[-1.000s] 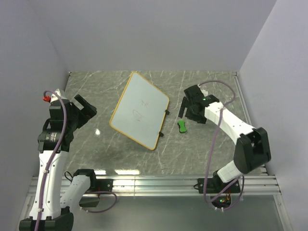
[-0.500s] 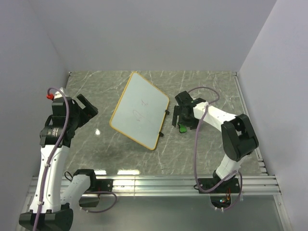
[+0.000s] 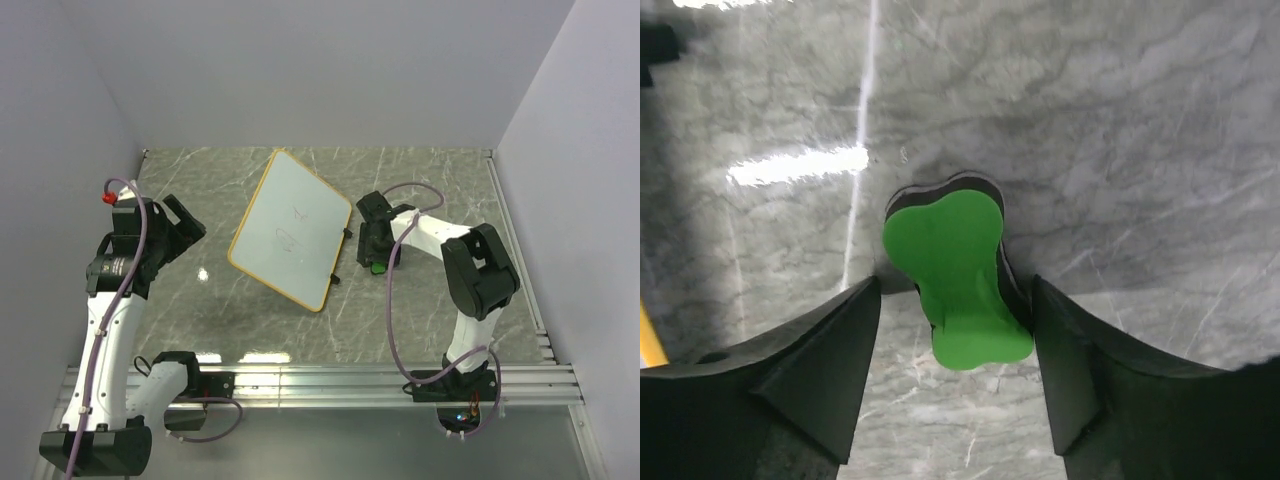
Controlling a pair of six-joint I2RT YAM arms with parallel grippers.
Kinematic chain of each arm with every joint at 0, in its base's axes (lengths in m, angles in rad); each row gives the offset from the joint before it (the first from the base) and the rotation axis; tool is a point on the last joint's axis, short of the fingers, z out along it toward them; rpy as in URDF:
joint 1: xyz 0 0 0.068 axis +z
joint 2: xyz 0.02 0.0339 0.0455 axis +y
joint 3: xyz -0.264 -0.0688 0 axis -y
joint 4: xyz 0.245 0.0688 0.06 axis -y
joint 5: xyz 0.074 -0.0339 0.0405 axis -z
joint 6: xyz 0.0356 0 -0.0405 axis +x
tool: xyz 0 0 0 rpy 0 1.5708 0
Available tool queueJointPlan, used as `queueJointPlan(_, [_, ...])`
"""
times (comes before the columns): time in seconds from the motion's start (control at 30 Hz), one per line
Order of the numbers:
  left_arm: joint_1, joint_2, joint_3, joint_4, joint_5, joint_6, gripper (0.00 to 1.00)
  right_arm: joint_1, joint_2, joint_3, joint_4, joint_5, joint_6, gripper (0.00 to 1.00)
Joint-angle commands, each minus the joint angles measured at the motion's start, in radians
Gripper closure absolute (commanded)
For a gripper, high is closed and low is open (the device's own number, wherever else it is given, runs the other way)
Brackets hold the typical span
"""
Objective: Erase the whiteboard
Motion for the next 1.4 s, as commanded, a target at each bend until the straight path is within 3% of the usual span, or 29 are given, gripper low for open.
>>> queueJointPlan(0.0, [-0.002, -0.005, 0.041, 0.022, 0.015, 0.012, 0.08, 0.0, 0.024, 0.042, 0.035, 0.008, -0.016, 0.34])
queueJointPlan(0.17, [-0.001, 0.012, 0.058, 0.023, 0.018, 0.012, 0.1, -0.009, 0.057, 0.082, 0.012, -0.003, -0.049, 0.54])
queueJointPlan(0.23, [-0.001, 0.016, 0.055, 0.033, 0.029, 0.009, 0.12, -0.01, 0.056, 0.083, 0.013, -0.009, -0.054, 0.57])
queueJointPlan(0.33, [-0.001, 0.016, 0.038, 0.054, 0.049, 0.009, 0.13, -0.01, 0.06, 0.077, 0.021, -0.026, -0.068, 0.68])
queueJointPlan(0.37, [-0.002, 0.013, 0.023, 0.06, 0.066, 0.009, 0.13, -0.01, 0.062, 0.077, 0.018, -0.033, -0.08, 0.79])
queueJointPlan(0.47, [-0.002, 0.013, -0.015, 0.114, 0.161, 0.025, 0.17, -0.012, 0.073, 0.082, 0.005, -0.068, -0.094, 0.93])
queueJointPlan(0.57, [-0.001, 0.016, -0.048, 0.175, 0.247, 0.043, 0.19, -0.012, 0.042, 0.103, -0.018, -0.085, -0.091, 1.0])
queueJointPlan(0.8, [-0.056, 0.079, -0.046, 0.296, 0.351, 0.049, 0.2, -0.009, -0.16, 0.246, -0.007, -0.197, -0.034, 1.0])
queueJointPlan(1.0, [-0.12, 0.196, -0.045, 0.367, 0.362, 0.058, 0.21, 0.007, -0.176, 0.338, -0.002, -0.3, 0.047, 1.0])
queueJointPlan(1.13, [-0.155, 0.254, -0.065, 0.421, 0.359, 0.068, 0.24, 0.054, -0.189, 0.303, 0.143, -0.459, 0.125, 1.0])
queueJointPlan(1.2, [-0.159, 0.295, -0.063, 0.436, 0.359, 0.071, 0.31, 0.1, -0.202, 0.265, 0.28, -0.547, 0.158, 1.0])
queueJointPlan(1.27, [-0.16, 0.329, -0.059, 0.447, 0.367, 0.071, 0.47, 0.135, -0.197, 0.263, 0.361, -0.576, 0.188, 1.0])
queueJointPlan(1.37, [-0.163, 0.352, -0.046, 0.453, 0.368, 0.071, 0.61, 0.204, -0.151, 0.332, 0.383, -0.598, 0.204, 1.0])
